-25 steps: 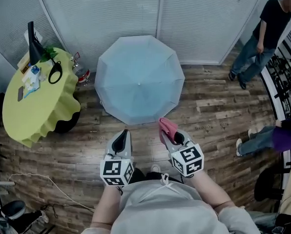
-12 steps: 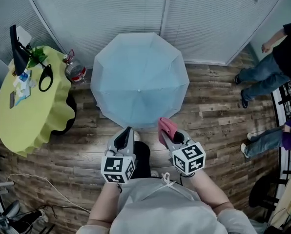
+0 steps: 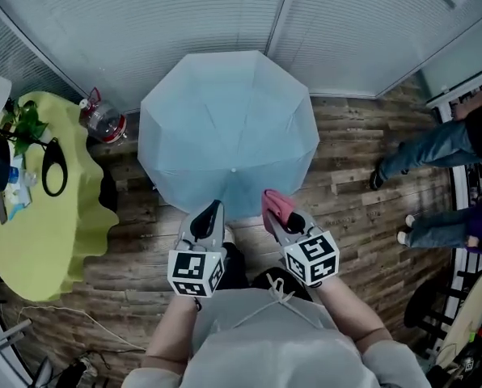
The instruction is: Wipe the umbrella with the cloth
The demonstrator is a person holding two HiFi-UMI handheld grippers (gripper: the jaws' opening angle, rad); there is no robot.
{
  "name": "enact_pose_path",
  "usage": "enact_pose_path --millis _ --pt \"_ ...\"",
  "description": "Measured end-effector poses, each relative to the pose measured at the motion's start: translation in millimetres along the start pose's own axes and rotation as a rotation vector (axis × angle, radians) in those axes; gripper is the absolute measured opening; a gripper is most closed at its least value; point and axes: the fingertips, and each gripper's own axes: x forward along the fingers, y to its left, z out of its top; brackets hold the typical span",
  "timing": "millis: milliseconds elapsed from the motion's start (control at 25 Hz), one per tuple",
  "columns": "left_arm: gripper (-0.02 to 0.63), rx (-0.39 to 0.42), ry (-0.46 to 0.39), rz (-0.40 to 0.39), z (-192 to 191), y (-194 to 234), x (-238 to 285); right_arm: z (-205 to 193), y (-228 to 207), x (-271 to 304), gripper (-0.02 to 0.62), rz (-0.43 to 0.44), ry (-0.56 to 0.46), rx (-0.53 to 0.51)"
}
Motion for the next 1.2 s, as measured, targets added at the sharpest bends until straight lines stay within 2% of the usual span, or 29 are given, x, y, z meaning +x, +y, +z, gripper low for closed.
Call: enact_pose_path --millis 120,280,440,560,680,800,880,1040,1200 --pt "0.006 0.006 -0.014 -0.022 5 24 31 1 -16 44 0.052 0.013 0.056 -0.018" --pt "0.006 -0.032 -0.027 -0.023 -10 50 64 -10 -36 100 0.052 0.037 0.140 -0.036" --pt "0.006 -0.030 0.020 0.039 -34 67 92 -18 -62 145 0.052 0.046 0.152 -0.050" --pt "0.006 -0.063 0.042 0.084 -53 82 113 -30 -75 181 0.052 0.095 0.192 -0.070" --pt "0.006 -0.125 0.039 0.125 -75 102 140 -50 -88 219 0.052 0.159 0.254 -0.088" --pt "0.006 -0.195 0.005 0.124 -95 107 165 -80 -102 249 0.054 0.216 0.328 -0.132" --pt "0.006 -0.212 0.001 0.145 -109 108 178 -97 -112 266 0.054 0.256 0.362 -0.169" --pt "0.006 -0.243 0.018 0.239 -139 122 200 -129 -132 302 0.054 0.318 0.415 -0.218" --pt "0.006 -0.269 0.018 0.257 -168 133 217 -162 -144 339 0.054 0.353 0.462 -0.285"
